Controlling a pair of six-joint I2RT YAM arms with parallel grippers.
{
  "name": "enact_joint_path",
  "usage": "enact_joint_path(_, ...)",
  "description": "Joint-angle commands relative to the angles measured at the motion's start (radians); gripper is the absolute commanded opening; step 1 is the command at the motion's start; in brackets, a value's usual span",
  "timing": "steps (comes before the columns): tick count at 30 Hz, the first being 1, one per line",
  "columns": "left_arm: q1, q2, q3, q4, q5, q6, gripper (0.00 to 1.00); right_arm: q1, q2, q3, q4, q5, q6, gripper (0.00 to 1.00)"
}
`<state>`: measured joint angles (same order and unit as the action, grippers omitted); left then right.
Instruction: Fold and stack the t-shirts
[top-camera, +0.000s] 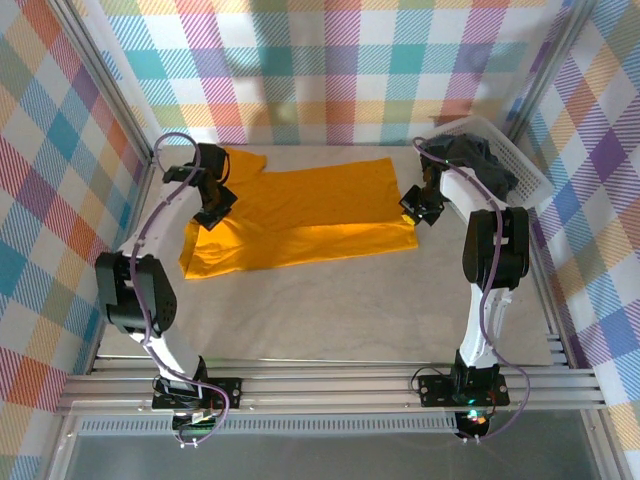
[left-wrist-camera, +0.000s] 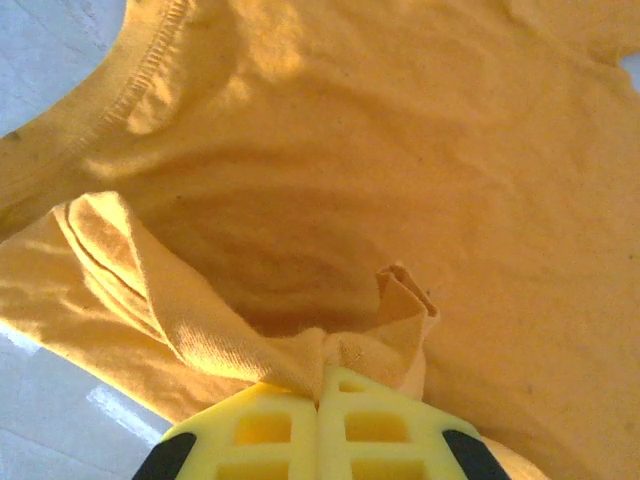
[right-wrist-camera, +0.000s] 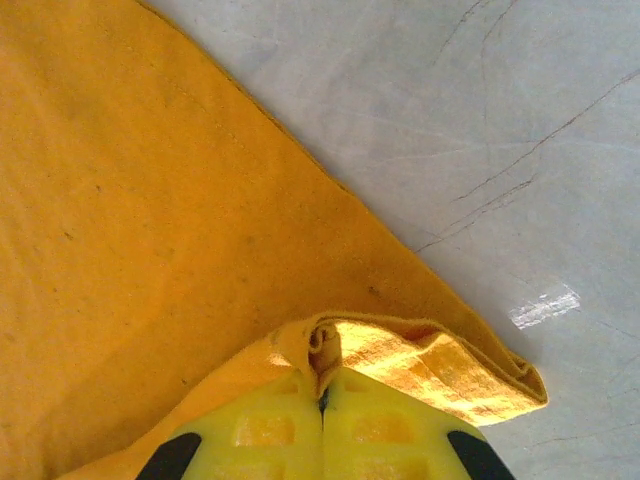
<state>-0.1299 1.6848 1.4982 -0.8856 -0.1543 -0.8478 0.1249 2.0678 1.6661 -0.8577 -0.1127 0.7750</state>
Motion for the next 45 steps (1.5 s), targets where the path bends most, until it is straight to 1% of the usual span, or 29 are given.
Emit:
enact_joint_path(1, 0.01, -0.071, -0.053, 0.064, 0.008, -0.006, 0.0, 0.004, 0.028, 0.02, -0.021, 0.008, 0.015, 0.0)
enact_joint_path(6, 0.018, -0.033, -0.057, 0.118, 0.031, 0.03, 0.0, 0.004, 0.066, 0.035, -0.007, -0.025, 0.014, 0.0)
enact_joint_path(9, 0.034, 0.008, -0.054, 0.197, 0.106, 0.038, 0.0, 0.004, 0.075, 0.041, -0.008, -0.028, 0.002, 0.09)
enact_joint_path(11, 0.038, 0.034, -0.036, 0.242, 0.155, 0.056, 0.0, 0.004, 0.072, 0.041, -0.009, -0.028, -0.008, 0.13)
enact_joint_path(15, 0.038, 0.057, -0.006, 0.26, 0.208, 0.096, 0.0, 0.004, 0.065, 0.038, -0.009, -0.031, -0.014, 0.15)
enact_joint_path(20, 0.038, 0.019, -0.082, 0.295, 0.223, 0.134, 0.0, 0.004, 0.075, 0.04, -0.006, -0.049, -0.008, 0.16)
enact_joint_path(24, 0.056, 0.006, -0.122, 0.335, 0.203, 0.142, 0.0, 0.004, 0.076, 0.041, -0.007, -0.047, -0.009, 0.18)
enact_joint_path(26, 0.074, 0.032, -0.112, 0.341, 0.188, 0.148, 0.0, 0.004, 0.076, 0.043, -0.008, -0.044, -0.014, 0.22)
enact_joint_path(28, 0.09, 0.075, -0.087, 0.339, 0.175, 0.154, 0.01, 0.004, 0.07, 0.041, 0.002, -0.049, -0.024, 0.31)
enact_joint_path(29, 0.101, 0.108, -0.063, 0.328, 0.174, 0.154, 0.24, 0.004, 0.062, 0.037, 0.015, -0.058, -0.033, 0.36)
enact_joint_path(30, 0.109, 0.136, -0.031, 0.301, 0.166, 0.149, 0.5, 0.006, 0.051, 0.035, 0.027, -0.069, -0.048, 0.41)
enact_joint_path(31, 0.11, 0.15, -0.001, 0.262, 0.139, 0.144, 0.57, 0.008, 0.044, 0.037, 0.028, -0.074, -0.064, 0.44)
enact_joint_path(33, 0.105, 0.128, 0.028, 0.194, 0.076, 0.13, 0.67, 0.01, 0.028, 0.051, -0.002, -0.073, -0.094, 0.49)
enact_joint_path(36, 0.097, 0.014, -0.048, 0.137, 0.015, 0.077, 0.67, 0.011, -0.032, 0.018, -0.015, -0.057, -0.125, 0.54)
enact_joint_path(38, 0.094, -0.062, -0.151, 0.135, 0.027, 0.035, 0.64, 0.013, -0.077, -0.029, -0.002, -0.042, -0.139, 0.56)
enact_joint_path(40, 0.093, -0.102, -0.242, 0.13, 0.053, -0.007, 0.61, 0.023, -0.102, -0.067, 0.009, -0.038, -0.158, 0.56)
enact_joint_path(41, 0.093, -0.106, -0.281, 0.148, 0.077, -0.02, 0.58, 0.034, -0.106, -0.078, 0.011, -0.034, -0.174, 0.56)
enact_joint_path(42, 0.093, -0.099, -0.309, 0.168, 0.105, -0.034, 0.53, 0.049, -0.101, -0.081, 0.013, -0.033, -0.191, 0.55)
enact_joint_path(45, 0.096, -0.021, -0.311, 0.201, 0.154, -0.065, 0.43, 0.087, -0.059, -0.072, 0.027, -0.049, -0.216, 0.5)
